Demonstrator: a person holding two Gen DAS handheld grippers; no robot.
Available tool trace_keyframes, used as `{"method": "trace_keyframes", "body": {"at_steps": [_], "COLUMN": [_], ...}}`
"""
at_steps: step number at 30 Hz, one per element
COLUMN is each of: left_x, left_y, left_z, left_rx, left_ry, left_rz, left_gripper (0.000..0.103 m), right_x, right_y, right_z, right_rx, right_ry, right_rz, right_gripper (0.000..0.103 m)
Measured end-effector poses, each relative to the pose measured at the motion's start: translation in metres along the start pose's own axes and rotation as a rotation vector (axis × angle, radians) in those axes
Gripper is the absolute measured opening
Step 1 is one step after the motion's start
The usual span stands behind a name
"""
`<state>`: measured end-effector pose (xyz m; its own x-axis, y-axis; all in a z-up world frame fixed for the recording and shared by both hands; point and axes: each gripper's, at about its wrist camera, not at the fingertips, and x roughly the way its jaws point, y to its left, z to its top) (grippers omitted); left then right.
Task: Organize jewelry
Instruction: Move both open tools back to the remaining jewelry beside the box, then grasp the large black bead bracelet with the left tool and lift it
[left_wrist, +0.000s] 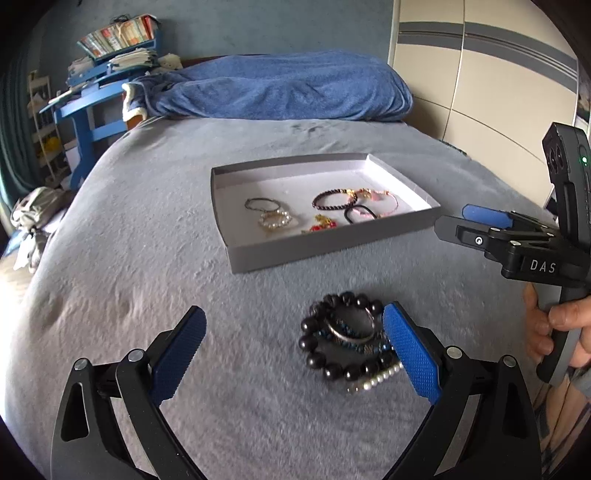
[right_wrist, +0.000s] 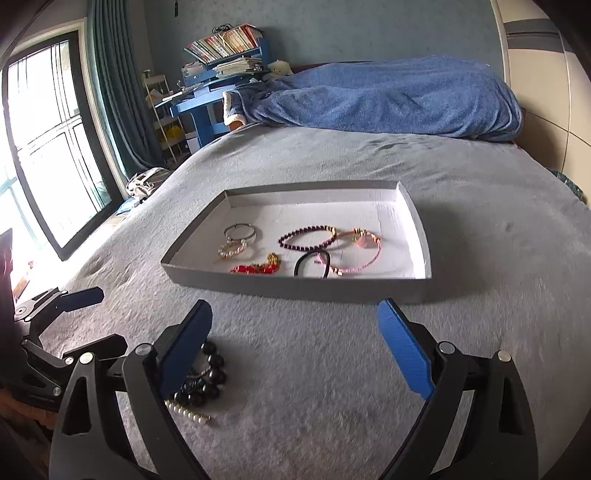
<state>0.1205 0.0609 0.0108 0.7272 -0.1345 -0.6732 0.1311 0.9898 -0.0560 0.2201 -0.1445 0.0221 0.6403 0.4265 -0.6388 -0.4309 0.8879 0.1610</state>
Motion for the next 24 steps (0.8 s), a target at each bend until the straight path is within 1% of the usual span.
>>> {"method": "trace_keyframes", "body": {"at_steps": [7, 16, 21, 24], "left_x": [-0.001, 0.004, 0.013, 0.021], "left_y": [-0.008, -0.019, -0.017, -0.014], "left_z": [-0.007, -0.016, -0.018, -0.017], "left_rx": [0.035, 0.085, 0.078, 0.056], "left_ry": [0.014, 0.047, 0.081, 0.097], "left_rz": [0.006, -0.016, -0.015, -0.034], "left_gripper": [0.096, 0.096, 0.095, 0.091], "right_x": [-0.005, -0.004, -0.003, 0.000], "right_y": [0.003, 0.004, 0.005, 0.006], "right_z": [-0.016, -0.020, -0.021, -0.023], "right_rx": [0.007, -0.002, -0.004, -0.005], "right_ry": [0.022, 0.035, 0.045, 0.056], "right_rz": [-0.007, -0.014, -0.013, -0.014], "right_gripper": [0.091, 0.092, 0.092, 0.092]}}
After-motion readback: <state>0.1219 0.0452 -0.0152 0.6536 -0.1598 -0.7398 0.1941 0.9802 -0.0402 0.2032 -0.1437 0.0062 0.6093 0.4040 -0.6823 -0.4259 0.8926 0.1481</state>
